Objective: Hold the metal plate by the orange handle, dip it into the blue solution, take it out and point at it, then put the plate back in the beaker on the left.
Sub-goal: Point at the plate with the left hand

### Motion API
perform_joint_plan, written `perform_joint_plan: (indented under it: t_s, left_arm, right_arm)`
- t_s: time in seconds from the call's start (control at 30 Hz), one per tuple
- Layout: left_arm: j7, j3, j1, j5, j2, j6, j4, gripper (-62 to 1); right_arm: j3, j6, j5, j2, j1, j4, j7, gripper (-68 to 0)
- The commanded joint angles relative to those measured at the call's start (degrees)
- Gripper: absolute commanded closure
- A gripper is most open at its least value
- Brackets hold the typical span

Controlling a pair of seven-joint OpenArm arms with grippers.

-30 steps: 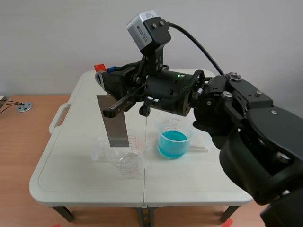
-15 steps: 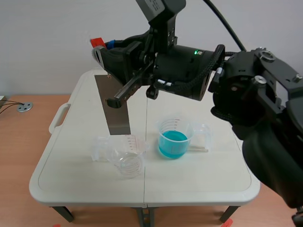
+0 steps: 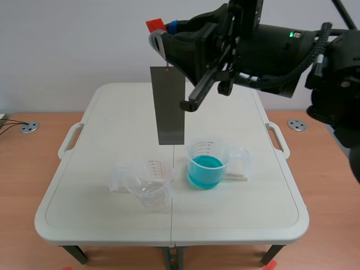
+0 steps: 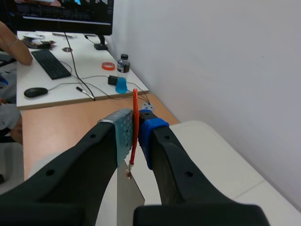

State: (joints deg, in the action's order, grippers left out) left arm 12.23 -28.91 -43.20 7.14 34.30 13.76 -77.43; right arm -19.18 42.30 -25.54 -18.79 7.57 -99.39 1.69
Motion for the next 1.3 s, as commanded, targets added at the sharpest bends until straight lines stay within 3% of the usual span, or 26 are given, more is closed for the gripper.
perform_joint_plan:
  t_s: [0.0, 0.13, 0.37, 0.53, 0.77, 0.9, 1.27]
  left_arm:
    - [2.27, -0.13, 0.00, 1.01, 0.17, -0.09, -1.95, -1.5]
    - [3.65, -0.04, 2.93, 1.20, 0.17, 2.34, -5.66, -1.5]
    - [3.54, 2.99, 11.98, 1.62, 0.15, 15.39, -7.85, -1.5]
    - [1.07, 10.99, 19.17, 1.57, -0.07, 20.63, -7.82, -1.5]
    - [-3.26, 23.85, 29.73, 0.28, -4.02, 22.45, -7.82, -1.5]
    - [-6.08, 29.90, 34.38, -1.27, -7.30, 25.38, -7.82, -1.5]
    - [-10.80, 39.26, 41.64, -6.82, -15.39, 26.12, -7.76, -1.5]
  right_arm:
    - [1.31, 0.42, -1.09, -1.55, 0.83, -0.87, -1.95, -1.1]
    - [3.41, 0.42, -1.97, -4.76, 0.85, -0.90, -3.41, -1.1]
    - [5.64, 0.42, -3.45, -8.83, 0.85, -0.90, -4.24, -1.1]
    - [5.73, 0.42, -3.65, -9.49, 0.87, -0.87, -4.24, -1.1]
    - [5.70, 0.42, -3.65, -9.46, 1.01, -0.87, -4.20, -1.1]
    - [5.70, 0.42, -3.65, -9.46, 1.01, -0.87, -4.17, -1.1]
    - [5.73, 0.42, -3.63, -9.29, 1.01, -0.87, -3.96, -1.1]
